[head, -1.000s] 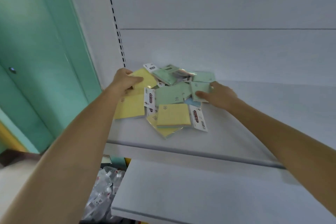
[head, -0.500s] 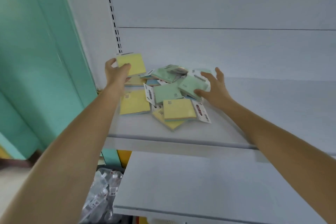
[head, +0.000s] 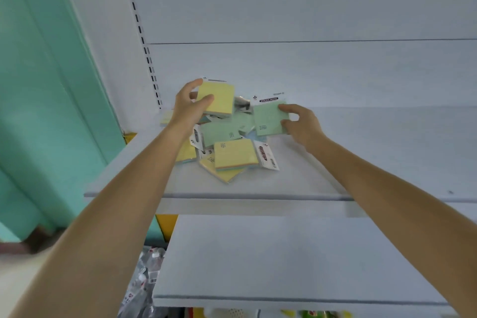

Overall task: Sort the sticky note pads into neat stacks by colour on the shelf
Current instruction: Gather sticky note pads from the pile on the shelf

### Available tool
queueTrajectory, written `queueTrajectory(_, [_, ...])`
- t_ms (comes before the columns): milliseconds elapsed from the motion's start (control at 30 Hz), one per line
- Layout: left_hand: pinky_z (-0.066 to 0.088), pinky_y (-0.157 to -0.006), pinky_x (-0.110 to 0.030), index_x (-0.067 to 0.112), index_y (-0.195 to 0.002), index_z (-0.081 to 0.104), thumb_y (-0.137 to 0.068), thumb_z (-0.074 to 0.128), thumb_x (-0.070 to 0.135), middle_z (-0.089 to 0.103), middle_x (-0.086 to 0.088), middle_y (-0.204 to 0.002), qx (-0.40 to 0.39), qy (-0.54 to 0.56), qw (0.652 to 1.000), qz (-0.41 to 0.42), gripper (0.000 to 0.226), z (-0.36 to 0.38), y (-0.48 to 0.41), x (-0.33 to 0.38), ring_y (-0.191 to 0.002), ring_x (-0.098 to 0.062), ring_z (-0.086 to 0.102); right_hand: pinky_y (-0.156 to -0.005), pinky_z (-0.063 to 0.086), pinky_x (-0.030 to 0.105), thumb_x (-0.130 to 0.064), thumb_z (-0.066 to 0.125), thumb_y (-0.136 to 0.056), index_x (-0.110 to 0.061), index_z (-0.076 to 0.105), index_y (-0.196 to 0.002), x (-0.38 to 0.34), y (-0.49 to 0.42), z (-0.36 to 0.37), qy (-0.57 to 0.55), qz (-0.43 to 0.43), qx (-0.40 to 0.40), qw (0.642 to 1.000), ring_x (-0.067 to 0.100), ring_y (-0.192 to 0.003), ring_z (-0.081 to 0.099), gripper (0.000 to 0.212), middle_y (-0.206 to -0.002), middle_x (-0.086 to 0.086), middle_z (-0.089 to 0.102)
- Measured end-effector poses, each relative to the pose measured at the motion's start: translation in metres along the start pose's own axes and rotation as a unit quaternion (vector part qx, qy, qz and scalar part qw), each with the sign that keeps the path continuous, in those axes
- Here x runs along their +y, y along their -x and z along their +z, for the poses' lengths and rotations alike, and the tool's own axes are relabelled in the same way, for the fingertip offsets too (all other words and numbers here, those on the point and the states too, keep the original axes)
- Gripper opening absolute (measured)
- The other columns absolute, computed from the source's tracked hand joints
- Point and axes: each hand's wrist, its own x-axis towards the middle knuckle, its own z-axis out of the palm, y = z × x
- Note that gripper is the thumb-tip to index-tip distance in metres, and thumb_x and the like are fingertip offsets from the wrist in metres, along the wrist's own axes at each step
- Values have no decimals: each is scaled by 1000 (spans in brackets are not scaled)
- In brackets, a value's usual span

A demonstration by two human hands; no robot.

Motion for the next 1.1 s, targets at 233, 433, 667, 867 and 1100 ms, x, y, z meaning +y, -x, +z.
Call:
queueTrajectory(233, [48, -80, -20, 18, -133, 48, -86, 55, 9, 47, -2, -99, -63, -5, 998, 20, 48, 129, 19, 32, -88, -15, 49, -46, 41, 3, 1, 46, -90, -14, 52, -129, 52, 13, -119, -57, 62, 59, 995, 16, -82, 55, 42, -118, 6, 53])
queueTrajectory(433, [48, -60, -16, 10, -138, 42, -89, 39, -1, 47, -6, -108, -151, 62, 986, -38, 50, 281, 74, 68, -90, -15, 49, -58, 41, 9, 2, 45, -90, -14, 53, -129, 121, 48, -258, -30, 88, 119, 988, 16, -92, 51, 42, -114, 3, 53])
queueTrajectory(667, [48, -71, -25, 8, -131, 49, -88, 41, -1, 44, -5, -116, -183, 78, 979, -33, 44, 438, 138, 102, -96, -17, 48, -57, 40, 14, -2, 44, -92, -19, 52, -129, 190, 85, -414, 36, 108, 170, 979, 17, -87, 49, 42, -118, 3, 50])
queueTrajectory(867, [43, -64, -19, 10, -138, 41, -88, 44, 1, 44, -5, -103, -218, 39, 975, -27, 51, 532, 155, 119, -90, -18, 47, -93, 45, 31, -2, 44, -92, -19, 52, -129, 235, 82, -492, 30, 125, 190, 973, 16, -99, 47, 42, -138, 6, 47])
queueTrajectory(1100, [44, -69, -25, 28, -87, 55, -85, 43, 0, 35, 6, -74, -241, 24, 970, -10, 31, 619, 119, 130, -85, -17, 39, -79, 42, 25, -1, 44, -92, -17, 52, -130, 276, 33, -549, 27, 118, 209, 970, 19, -96, 49, 41, -137, 10, 48])
